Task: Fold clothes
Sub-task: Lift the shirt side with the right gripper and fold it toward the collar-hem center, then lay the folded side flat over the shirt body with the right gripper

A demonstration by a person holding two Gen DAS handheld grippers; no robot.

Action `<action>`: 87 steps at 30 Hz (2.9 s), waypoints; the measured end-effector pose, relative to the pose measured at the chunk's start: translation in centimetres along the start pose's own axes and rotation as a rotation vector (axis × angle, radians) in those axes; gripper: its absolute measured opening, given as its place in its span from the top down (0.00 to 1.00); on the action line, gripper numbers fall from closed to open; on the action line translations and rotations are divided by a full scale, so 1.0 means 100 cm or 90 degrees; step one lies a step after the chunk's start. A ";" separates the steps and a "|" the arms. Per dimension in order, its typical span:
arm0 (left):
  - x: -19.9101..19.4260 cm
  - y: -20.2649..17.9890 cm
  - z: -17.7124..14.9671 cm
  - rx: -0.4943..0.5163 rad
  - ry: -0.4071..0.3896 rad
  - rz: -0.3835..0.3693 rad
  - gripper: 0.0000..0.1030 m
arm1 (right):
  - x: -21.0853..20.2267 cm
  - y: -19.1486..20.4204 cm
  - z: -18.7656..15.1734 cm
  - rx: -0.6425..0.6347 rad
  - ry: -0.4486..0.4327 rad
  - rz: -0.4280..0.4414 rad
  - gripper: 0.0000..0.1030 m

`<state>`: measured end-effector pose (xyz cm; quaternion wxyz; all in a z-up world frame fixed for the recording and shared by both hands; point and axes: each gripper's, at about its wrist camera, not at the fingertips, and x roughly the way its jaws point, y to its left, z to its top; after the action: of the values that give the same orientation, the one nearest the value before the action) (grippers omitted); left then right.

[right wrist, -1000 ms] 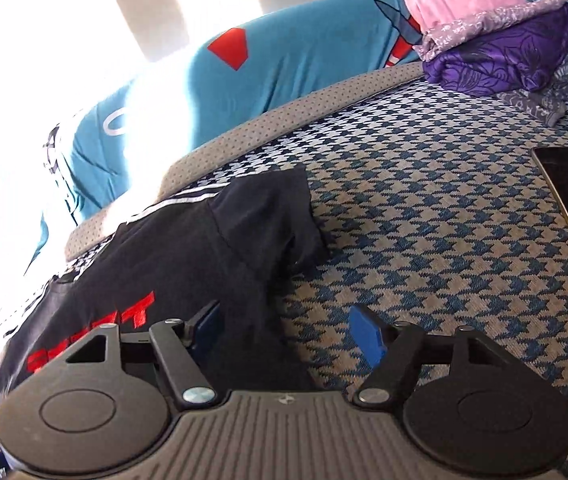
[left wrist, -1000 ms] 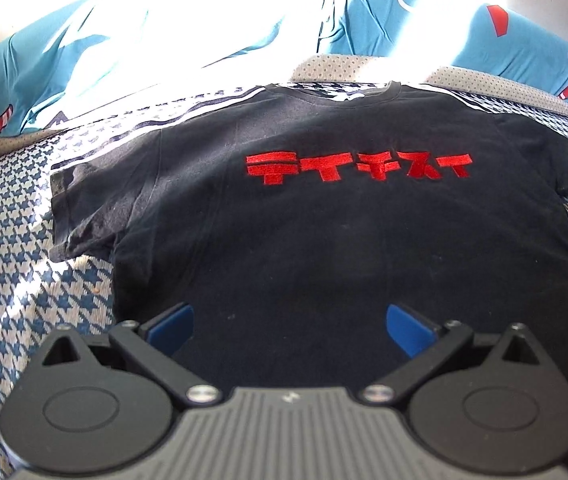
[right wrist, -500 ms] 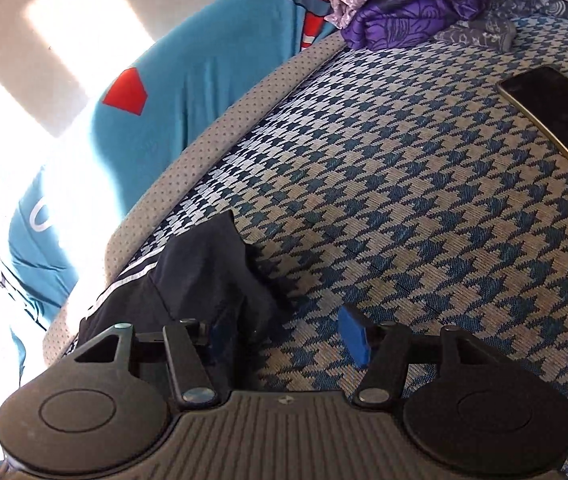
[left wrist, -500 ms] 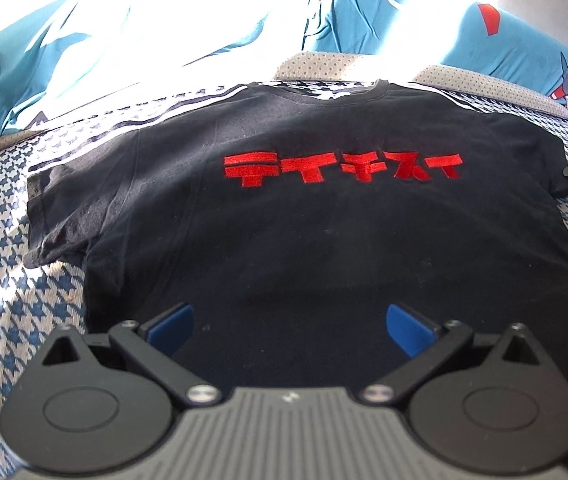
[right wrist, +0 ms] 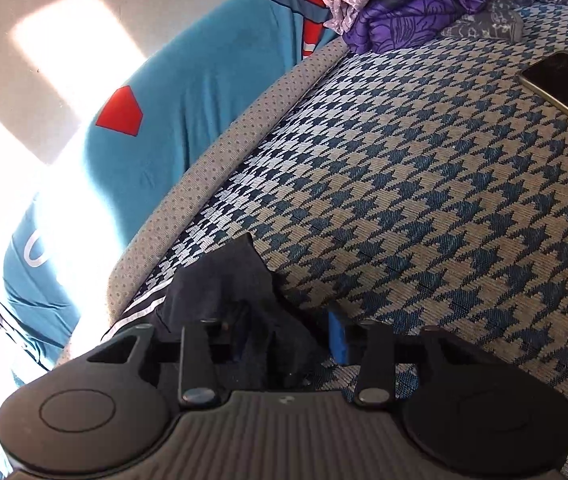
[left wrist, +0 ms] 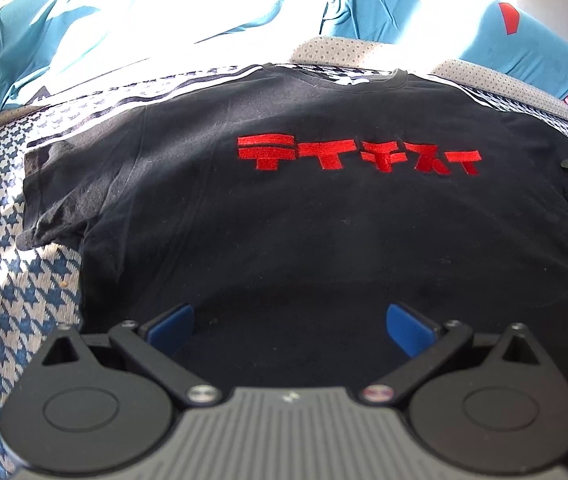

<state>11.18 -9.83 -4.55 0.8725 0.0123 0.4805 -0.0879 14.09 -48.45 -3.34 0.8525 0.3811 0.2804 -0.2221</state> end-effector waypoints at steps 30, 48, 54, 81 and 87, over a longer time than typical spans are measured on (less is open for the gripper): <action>0.004 0.003 0.001 -0.008 -0.002 0.006 0.00 | -0.030 0.119 -0.089 -0.544 0.076 0.237 0.92; 0.004 0.006 0.002 -0.023 -0.002 0.000 0.00 | -0.019 0.111 -0.094 -0.560 0.143 0.179 0.63; 0.004 0.005 0.002 -0.024 -0.004 0.002 0.00 | -0.045 0.111 -0.089 -0.593 0.114 0.199 0.60; 0.004 0.004 0.001 -0.020 -0.003 0.004 0.00 | -0.009 0.132 -0.076 -0.338 0.067 0.227 0.93; 0.004 0.006 0.002 -0.028 -0.002 -0.003 0.00 | -0.004 0.144 -0.078 -0.325 0.073 0.268 0.87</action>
<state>11.66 -9.31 -4.82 0.8732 -0.0085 0.4809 -0.0793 19.88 -33.51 0.18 0.9304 0.2170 0.2899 0.0579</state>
